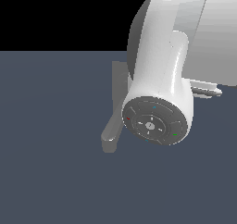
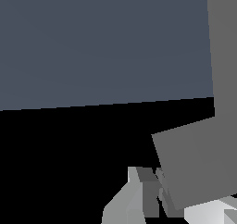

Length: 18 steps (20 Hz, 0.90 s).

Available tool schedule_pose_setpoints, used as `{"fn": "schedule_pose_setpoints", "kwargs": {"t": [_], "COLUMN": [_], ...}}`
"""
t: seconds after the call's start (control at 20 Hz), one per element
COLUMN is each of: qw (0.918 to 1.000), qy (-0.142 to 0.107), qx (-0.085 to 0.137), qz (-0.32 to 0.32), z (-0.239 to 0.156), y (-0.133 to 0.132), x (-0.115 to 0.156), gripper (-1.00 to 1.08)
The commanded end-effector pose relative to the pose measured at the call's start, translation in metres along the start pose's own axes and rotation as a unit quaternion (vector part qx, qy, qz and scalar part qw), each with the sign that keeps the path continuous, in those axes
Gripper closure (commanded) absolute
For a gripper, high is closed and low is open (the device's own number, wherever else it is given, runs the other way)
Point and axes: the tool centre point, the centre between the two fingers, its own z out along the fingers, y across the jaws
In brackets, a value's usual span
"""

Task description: Turn on the faucet by rotating a designated handle.

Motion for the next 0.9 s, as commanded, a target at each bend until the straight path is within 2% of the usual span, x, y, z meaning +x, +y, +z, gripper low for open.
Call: {"fn": "schedule_pose_setpoints", "kwargs": {"t": [0.0,0.85], "qw": [0.9990,0.9952], "qy": [0.001,0.001], "qx": [-0.040,-0.089], "qz": [-0.018,-0.041], "z": [0.000,0.002], "y": [0.009,0.008], "x": [0.008,0.049], "gripper": [1.08,1.08]}}
